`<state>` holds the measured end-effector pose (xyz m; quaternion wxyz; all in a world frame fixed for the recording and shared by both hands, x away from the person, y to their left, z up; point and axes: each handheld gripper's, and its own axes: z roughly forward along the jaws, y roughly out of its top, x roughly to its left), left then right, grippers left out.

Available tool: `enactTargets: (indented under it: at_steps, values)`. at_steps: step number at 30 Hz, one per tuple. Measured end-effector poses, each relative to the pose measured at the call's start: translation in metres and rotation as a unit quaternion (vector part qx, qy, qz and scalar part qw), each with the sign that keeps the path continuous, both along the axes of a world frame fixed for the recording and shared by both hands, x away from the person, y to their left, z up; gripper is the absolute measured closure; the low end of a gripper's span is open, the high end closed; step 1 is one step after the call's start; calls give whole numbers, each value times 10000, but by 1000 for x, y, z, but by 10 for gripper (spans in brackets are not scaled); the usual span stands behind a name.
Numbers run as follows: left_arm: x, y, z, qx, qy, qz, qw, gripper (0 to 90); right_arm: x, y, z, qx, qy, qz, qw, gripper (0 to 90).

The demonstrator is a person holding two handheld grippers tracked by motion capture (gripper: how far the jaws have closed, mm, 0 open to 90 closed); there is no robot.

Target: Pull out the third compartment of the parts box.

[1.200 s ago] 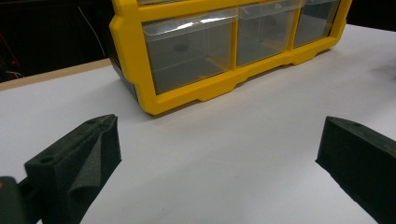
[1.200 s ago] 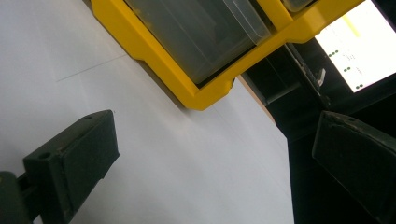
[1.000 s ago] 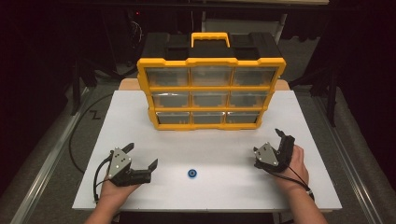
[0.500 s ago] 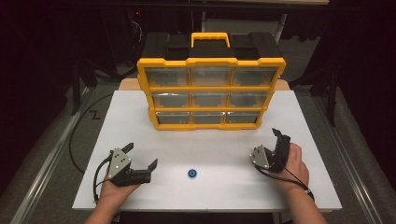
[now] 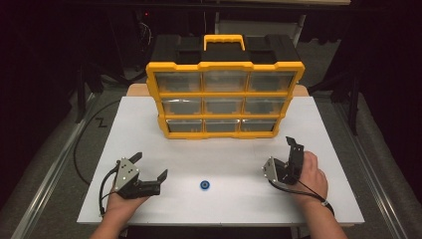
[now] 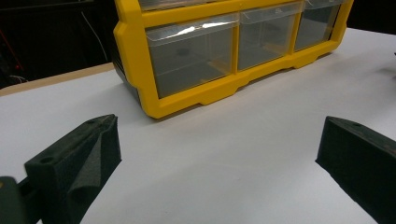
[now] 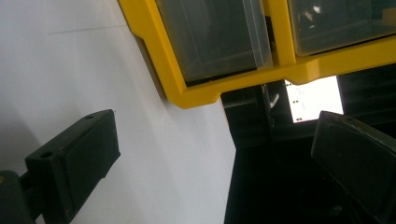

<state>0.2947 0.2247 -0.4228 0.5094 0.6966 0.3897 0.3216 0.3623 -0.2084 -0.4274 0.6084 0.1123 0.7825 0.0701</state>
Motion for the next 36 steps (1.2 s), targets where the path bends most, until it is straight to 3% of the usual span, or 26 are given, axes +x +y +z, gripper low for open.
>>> enactTargets:
  at_steps: [14,22,31,36]
  values:
    - [0,1,0,-14,-13,1,10000,4,0,7,-1,-526,-147,40,9985,27]
    - [-1,1,1,-14,-16,-6,10000,4,-2,13,-2,-860,-285,89,9959,32]
    - [-1,1,1,-26,-23,-2,10000,4,-3,18,-3,-964,-346,164,9946,54]
    - [-1,1,1,-46,-53,15,10000,4,-3,20,-4,-962,-360,185,9945,110]
